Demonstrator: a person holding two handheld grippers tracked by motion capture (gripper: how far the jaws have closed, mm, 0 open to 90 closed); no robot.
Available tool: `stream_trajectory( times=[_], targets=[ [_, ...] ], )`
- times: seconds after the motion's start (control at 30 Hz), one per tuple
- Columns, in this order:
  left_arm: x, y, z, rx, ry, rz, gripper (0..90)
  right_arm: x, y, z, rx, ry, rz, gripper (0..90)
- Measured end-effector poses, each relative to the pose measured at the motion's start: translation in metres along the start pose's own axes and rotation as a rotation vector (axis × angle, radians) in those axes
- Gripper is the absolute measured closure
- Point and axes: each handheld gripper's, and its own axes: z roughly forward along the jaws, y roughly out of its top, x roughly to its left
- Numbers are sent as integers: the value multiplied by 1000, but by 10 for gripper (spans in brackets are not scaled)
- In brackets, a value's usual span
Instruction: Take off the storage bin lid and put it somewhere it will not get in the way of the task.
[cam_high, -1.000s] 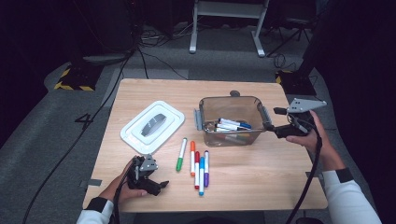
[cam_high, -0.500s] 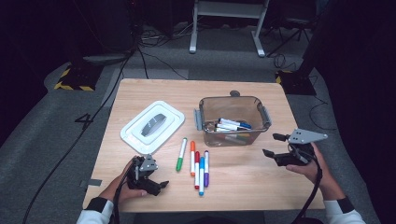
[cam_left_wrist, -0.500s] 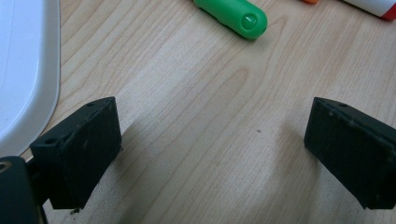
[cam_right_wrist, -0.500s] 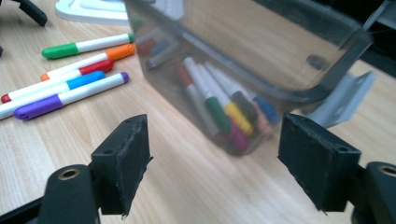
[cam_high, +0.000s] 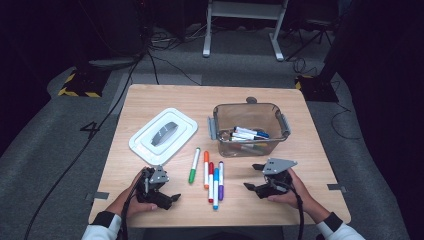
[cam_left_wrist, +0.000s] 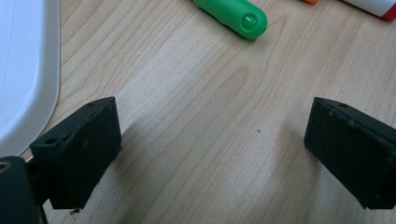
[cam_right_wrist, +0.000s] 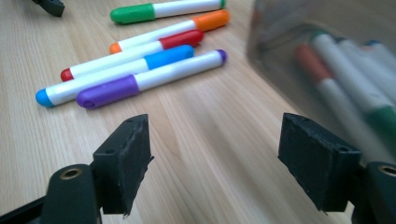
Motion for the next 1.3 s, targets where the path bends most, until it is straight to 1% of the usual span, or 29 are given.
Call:
stream_trajectory(
  times=[0.13,0.23,0.3,0.37,0.47,0.5,0.53,0.63,0.73,0.83,0.87,0.93,1.0,1.07,1.1,1.17,1.2,1.3],
  targets=[
    [0,0,0,0,-1,1,43,15,7,23,17,26,-20,250],
    [0,0,0,1,-1,1,43,26,14,36,7,50,-38,235],
    [0,0,0,0,-1,1,43,31,17,44,4,64,-36,230],
    [0,0,0,1,-2,2,43,34,21,52,11,51,-38,224],
    [0,0,0,0,-2,2,43,37,23,60,17,61,-38,205],
    [0,0,0,1,-2,3,43,37,24,62,15,55,-42,209],
    [0,0,0,0,-2,3,43,38,24,64,21,53,-51,210],
    [0,0,0,0,-3,2,43,40,25,66,28,55,-48,211],
    [0,0,0,0,-4,4,43,41,28,61,-1,51,-50,212],
    [0,0,0,0,-5,4,43,41,33,59,-28,40,-24,212],
    [0,0,0,0,-5,5,42,41,35,60,-33,35,-26,212],
    [0,0,0,0,-5,5,42,43,36,64,-33,25,-25,212],
    [0,0,0,0,-5,5,42,44,37,68,-14,15,-33,213],
    [0,0,0,0,-5,4,43,43,35,71,3,7,-30,220],
    [0,0,0,-1,-5,4,43,41,33,71,7,10,-19,218],
    [0,0,0,0,-6,4,43,36,30,70,6,20,19,220],
    [0,0,0,-1,-6,4,43,33,28,69,10,16,34,225],
    [0,0,0,-1,-6,5,43,26,20,64,22,-1,45,230]
  ],
)
